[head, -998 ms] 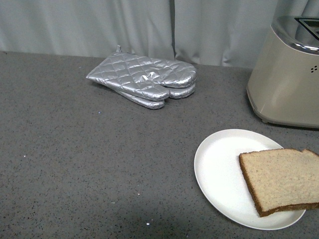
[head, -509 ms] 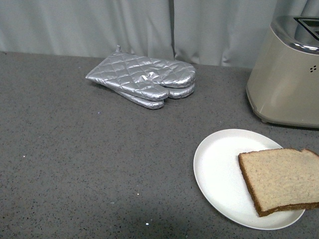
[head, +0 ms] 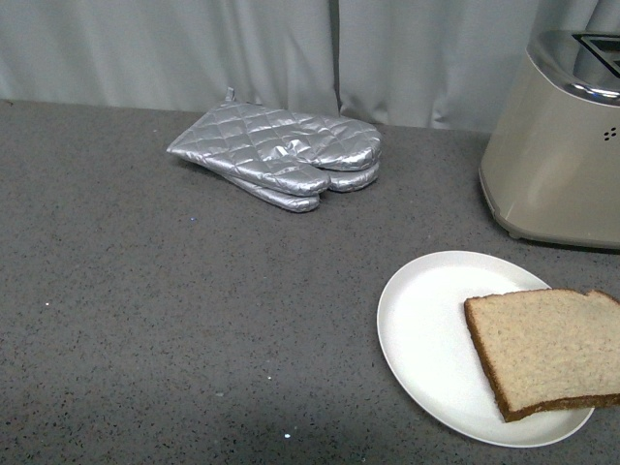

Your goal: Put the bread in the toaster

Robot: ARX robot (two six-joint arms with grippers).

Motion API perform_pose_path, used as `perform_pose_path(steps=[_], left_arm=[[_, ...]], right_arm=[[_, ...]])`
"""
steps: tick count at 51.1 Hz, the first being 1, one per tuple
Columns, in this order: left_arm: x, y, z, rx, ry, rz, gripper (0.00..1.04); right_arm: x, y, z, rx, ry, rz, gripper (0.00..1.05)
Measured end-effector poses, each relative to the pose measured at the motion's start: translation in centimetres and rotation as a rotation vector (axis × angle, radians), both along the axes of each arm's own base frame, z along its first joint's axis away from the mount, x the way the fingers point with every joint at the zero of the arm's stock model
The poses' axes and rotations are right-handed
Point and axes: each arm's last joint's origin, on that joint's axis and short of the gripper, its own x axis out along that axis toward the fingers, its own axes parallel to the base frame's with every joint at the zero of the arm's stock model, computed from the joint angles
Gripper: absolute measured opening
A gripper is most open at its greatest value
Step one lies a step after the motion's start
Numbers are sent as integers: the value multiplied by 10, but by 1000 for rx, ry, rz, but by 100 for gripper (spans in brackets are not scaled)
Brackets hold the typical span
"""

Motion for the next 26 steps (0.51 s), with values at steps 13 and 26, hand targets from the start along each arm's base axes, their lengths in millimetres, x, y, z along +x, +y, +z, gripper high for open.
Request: perform_pose_path(steps=[13, 26], left_arm=[[-3, 0, 11, 869, -352, 324, 38], [-3, 0, 11, 971, -372, 307, 4]], right_arm=[[0, 0, 0, 0, 0, 2, 95], [0, 0, 0, 0, 0, 0, 95]])
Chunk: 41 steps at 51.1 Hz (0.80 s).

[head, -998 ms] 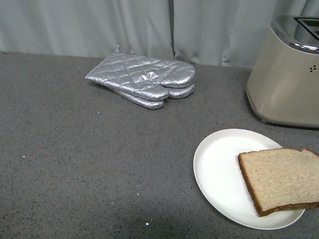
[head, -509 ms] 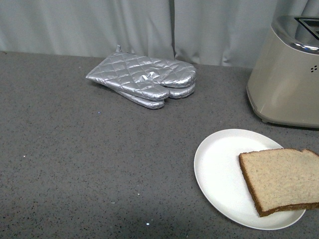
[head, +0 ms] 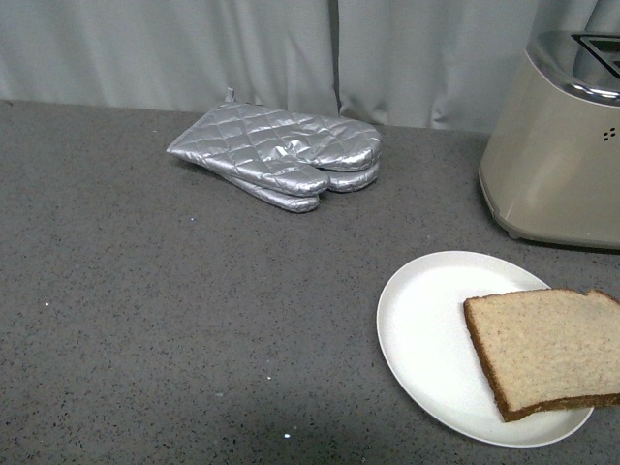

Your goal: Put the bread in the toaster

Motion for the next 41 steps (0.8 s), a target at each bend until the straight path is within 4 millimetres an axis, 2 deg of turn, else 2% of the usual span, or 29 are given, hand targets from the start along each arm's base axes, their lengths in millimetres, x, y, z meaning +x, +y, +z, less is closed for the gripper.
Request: perform_pose_path(steps=[9, 40, 41], left_arm=[[0, 0, 0, 6, 0, -1, 6], [0, 0, 0, 10, 0, 0, 100], [0, 0, 0, 11, 0, 0, 100]], right_arm=[[0, 0, 0, 0, 0, 0, 95], [0, 0, 0, 0, 0, 0, 95], [0, 0, 0, 0, 0, 0, 95]])
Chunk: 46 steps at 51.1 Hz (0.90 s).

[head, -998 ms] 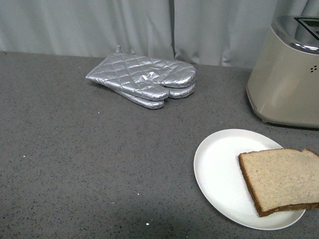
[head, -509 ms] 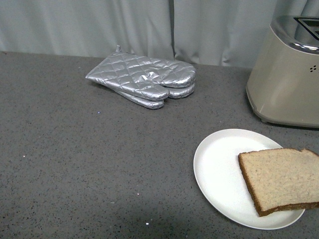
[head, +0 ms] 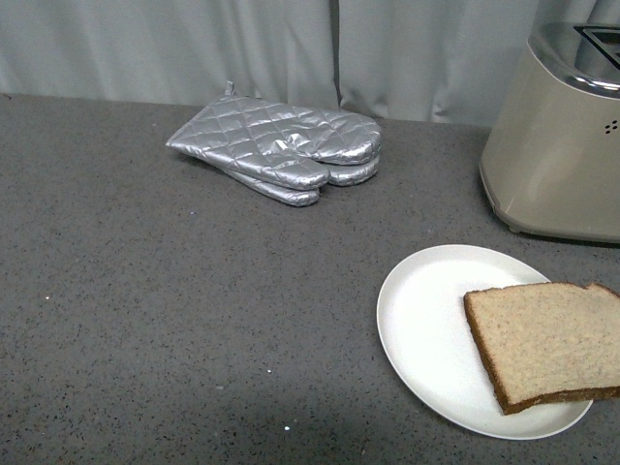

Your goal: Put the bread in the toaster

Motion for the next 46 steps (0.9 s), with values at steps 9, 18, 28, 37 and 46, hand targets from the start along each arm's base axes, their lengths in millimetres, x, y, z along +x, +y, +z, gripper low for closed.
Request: perform_pose_path(steps=[9, 18, 28, 37, 46], left_arm=[[0, 0, 0, 0, 0, 0, 98], [0, 0, 0, 0, 0, 0, 98], [0, 0, 0, 0, 0, 0, 98], [0, 0, 0, 0, 0, 0, 98], [0, 0, 0, 0, 0, 0, 98]], right_arm=[[8, -1, -3, 274, 459, -91, 95], [29, -12, -21, 430, 616, -261, 95], [37, -12, -47, 458, 704, -344, 95], [36, -13, -65, 574, 686, -373, 95], [38, -17, -73, 654, 648, -437, 95]])
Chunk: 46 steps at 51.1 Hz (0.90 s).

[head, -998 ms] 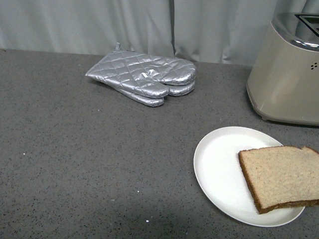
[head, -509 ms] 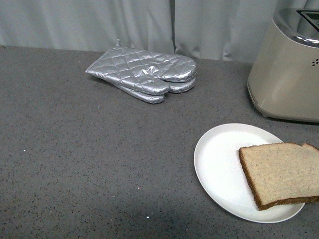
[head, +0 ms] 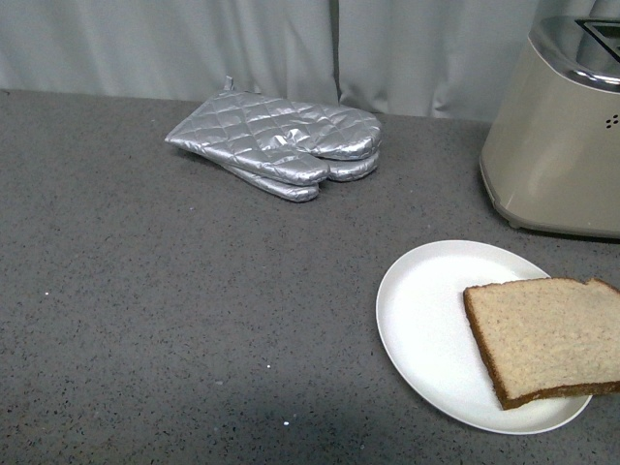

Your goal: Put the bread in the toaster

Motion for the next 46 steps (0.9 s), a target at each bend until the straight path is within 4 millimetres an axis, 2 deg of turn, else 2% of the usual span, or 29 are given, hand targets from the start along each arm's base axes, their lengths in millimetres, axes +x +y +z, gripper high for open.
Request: perform_pose_path(steps=[19, 46], left_arm=[[0, 0, 0, 0, 0, 0, 98], [0, 0, 0, 0, 0, 0, 98]], right_arm=[[12, 22, -22, 94, -76, -51, 95], [16, 29, -53, 161, -20, -61, 95]])
